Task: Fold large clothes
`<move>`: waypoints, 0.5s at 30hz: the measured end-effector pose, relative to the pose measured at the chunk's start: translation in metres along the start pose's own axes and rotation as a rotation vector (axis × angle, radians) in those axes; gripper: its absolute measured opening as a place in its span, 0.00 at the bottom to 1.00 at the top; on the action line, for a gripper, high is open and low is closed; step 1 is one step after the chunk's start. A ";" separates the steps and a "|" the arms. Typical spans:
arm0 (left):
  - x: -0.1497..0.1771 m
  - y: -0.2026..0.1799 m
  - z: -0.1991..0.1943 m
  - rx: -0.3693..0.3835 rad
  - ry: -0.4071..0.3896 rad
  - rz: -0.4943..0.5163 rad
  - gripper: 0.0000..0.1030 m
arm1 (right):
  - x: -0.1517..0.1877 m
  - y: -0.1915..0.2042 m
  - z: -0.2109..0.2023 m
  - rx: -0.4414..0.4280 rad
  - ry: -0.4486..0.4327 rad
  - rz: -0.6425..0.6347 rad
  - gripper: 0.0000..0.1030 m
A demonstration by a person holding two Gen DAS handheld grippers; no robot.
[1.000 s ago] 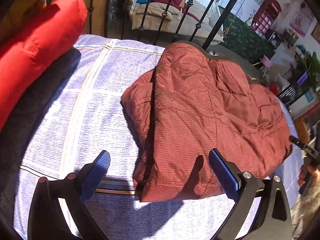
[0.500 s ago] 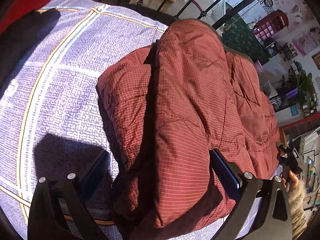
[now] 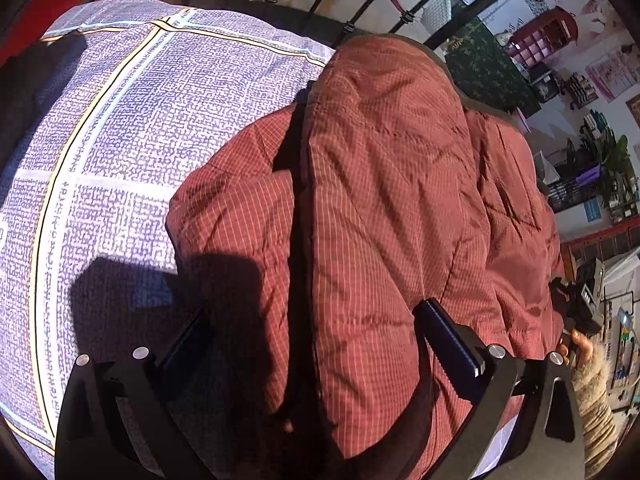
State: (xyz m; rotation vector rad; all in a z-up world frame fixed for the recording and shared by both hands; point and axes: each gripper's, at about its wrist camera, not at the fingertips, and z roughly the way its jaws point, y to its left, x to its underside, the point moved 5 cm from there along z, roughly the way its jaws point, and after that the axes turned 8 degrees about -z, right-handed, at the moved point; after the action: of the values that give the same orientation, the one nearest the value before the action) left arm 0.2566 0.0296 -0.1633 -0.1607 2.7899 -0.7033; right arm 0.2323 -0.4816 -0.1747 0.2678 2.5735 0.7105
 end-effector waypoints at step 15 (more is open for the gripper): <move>0.004 -0.030 -0.023 0.017 -0.101 0.040 0.43 | 0.028 0.028 -0.028 -0.032 -0.160 -0.004 0.26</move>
State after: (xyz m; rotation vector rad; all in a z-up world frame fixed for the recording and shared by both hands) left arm 0.2474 0.0133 -0.1302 -0.1325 2.6826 -0.6895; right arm 0.1961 -0.4616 -0.1488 0.2968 2.4084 0.6984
